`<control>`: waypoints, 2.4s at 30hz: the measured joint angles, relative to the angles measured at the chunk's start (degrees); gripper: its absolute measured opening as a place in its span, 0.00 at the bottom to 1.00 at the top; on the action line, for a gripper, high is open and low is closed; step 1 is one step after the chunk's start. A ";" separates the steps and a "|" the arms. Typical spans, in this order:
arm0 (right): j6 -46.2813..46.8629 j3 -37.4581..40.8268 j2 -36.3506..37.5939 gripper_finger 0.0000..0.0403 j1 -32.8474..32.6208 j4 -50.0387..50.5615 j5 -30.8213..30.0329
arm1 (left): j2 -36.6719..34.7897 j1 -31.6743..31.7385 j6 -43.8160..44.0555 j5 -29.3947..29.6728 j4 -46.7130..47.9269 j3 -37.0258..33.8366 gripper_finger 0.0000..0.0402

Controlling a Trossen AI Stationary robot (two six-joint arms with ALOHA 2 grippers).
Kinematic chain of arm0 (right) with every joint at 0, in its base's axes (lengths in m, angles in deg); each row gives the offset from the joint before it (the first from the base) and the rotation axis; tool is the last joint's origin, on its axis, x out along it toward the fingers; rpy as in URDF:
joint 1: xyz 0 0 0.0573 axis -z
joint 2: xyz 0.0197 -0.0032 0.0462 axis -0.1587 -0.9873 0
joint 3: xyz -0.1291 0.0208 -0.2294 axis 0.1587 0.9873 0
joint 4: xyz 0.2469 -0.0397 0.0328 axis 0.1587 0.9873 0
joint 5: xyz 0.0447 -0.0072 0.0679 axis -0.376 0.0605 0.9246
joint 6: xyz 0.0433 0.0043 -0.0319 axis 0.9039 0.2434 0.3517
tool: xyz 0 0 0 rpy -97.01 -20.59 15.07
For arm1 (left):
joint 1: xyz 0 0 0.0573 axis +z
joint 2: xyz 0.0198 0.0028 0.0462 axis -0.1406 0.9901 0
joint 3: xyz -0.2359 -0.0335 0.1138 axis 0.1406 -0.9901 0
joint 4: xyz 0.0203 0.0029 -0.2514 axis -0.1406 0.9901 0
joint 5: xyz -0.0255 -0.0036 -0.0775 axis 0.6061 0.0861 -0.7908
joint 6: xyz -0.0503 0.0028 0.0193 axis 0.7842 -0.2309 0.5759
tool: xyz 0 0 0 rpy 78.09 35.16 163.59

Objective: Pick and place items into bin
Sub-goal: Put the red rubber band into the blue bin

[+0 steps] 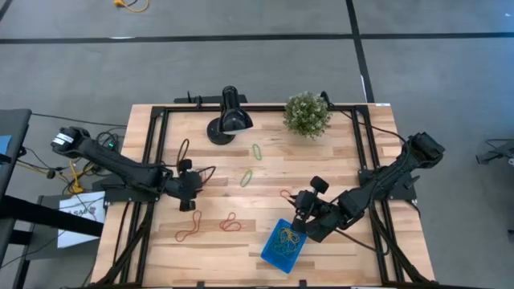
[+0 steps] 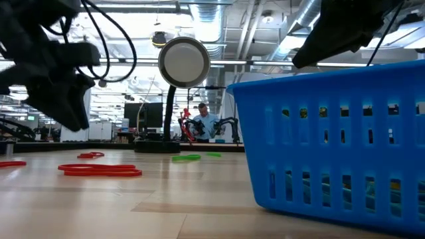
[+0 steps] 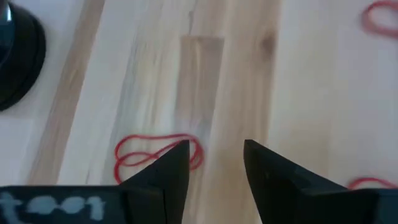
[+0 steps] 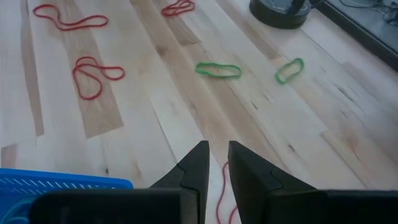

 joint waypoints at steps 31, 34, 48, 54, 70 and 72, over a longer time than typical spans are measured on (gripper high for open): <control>-0.04 -0.01 0.00 0.13 -0.04 -0.22 1.38 | 16.03 15.22 -6.30 -12.31 -5.91 0.22 0.47; -0.04 -0.01 0.00 0.13 -0.04 -0.26 1.43 | 16.02 17.43 -6.78 -14.14 -6.02 0.20 0.47; -0.06 -0.01 0.00 0.13 -0.04 -0.25 1.43 | 16.15 21.25 -15.39 -17.79 -8.31 0.27 0.03; -0.08 -0.03 0.00 0.13 -0.04 0.01 1.44 | 14.40 18.81 -15.53 -15.75 -5.91 4.72 0.00; -0.02 -0.03 0.00 0.13 -0.04 0.14 1.40 | 13.90 -3.04 -18.77 -19.08 -27.75 23.54 0.00; 0.33 -0.03 0.00 0.13 -0.04 0.14 1.38 | 14.39 -5.40 -19.79 -19.13 -30.31 23.86 0.00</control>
